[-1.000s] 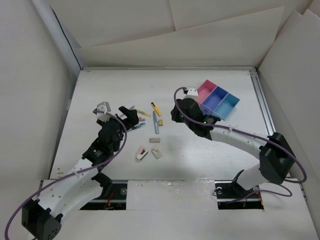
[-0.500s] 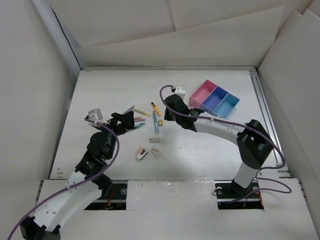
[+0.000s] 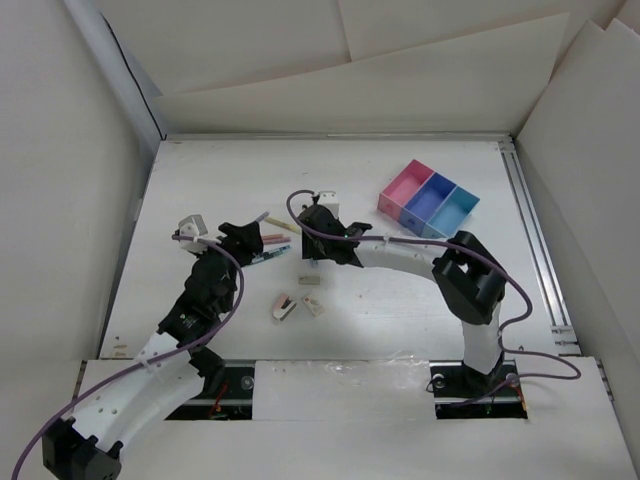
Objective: Sort the stationery into containers
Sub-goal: Pick up the pen from the center of the board.
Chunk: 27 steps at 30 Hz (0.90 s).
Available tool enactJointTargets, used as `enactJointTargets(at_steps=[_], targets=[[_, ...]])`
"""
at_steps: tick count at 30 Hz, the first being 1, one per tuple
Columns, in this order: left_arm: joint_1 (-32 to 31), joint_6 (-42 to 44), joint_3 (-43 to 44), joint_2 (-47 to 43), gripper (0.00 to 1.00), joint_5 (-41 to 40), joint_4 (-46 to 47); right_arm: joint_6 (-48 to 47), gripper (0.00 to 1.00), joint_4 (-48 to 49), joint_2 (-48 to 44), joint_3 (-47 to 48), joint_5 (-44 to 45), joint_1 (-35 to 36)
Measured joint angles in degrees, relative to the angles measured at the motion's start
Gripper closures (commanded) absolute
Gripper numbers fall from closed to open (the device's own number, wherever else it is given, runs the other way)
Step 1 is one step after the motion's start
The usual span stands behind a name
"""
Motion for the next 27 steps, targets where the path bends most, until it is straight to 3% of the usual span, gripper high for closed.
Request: enactJointTargets(at_steps=[4, 16, 20, 21, 27], targets=[[1.05, -1.86, -0.11, -0.24, 0.3, -1.31, -0.52, 0.76, 0.47, 0.0, 0.61, -0.02, -0.42, 1.03], [1.88, -3.87, -0.28, 0.39, 0.3, -1.66, -1.4, 1.49, 0.55, -0.42, 6.01, 1.31, 0.57, 1.36], [1.88, -4.0, -0.31, -0.61, 0.32, -1.77, -1.7, 1.86, 0.73, -0.2, 7.23, 2.64, 1.05, 1.36], [1.88, -4.0, -0.33, -0.9, 0.32, -1.84, -1.68, 2.08, 0.82, -0.2, 7.32, 2.69, 1.14, 1.33], [1.88, -4.15, -0.35, -2.58, 0.32, -2.14, -1.84, 2.99, 0.99, -0.22, 7.28, 2.69, 1.38, 1.36]])
